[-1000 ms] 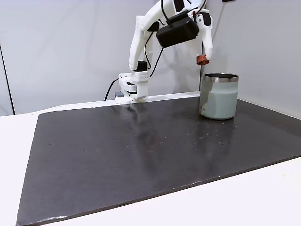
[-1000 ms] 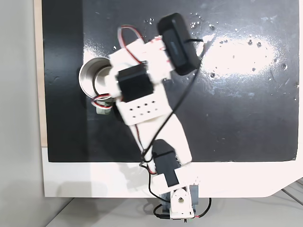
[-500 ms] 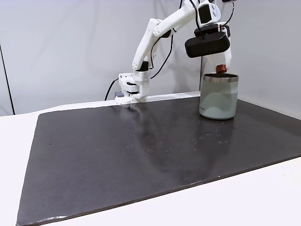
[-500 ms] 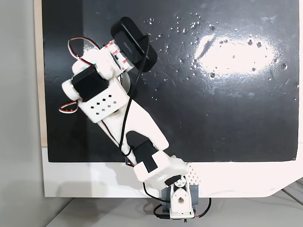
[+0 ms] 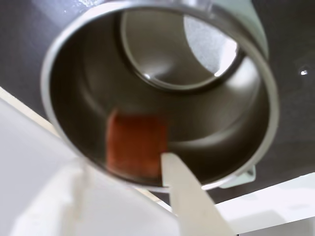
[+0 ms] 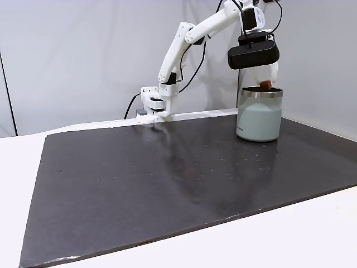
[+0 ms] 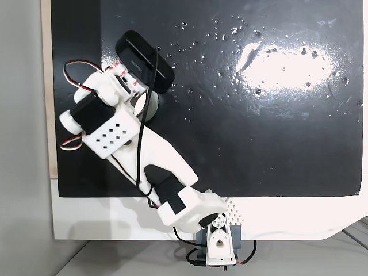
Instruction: Grasp a cube and put it in the cup.
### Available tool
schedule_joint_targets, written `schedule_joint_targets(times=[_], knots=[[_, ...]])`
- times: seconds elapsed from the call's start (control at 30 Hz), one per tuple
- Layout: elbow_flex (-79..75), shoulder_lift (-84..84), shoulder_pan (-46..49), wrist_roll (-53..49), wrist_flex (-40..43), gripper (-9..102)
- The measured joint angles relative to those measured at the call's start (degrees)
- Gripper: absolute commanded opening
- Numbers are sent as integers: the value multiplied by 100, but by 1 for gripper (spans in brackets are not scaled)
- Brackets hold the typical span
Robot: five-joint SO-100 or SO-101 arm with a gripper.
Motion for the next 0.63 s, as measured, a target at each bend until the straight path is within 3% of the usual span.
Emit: schedule_joint_targets(times=[0.63], knots=[[229,97,-18,0,0,21]])
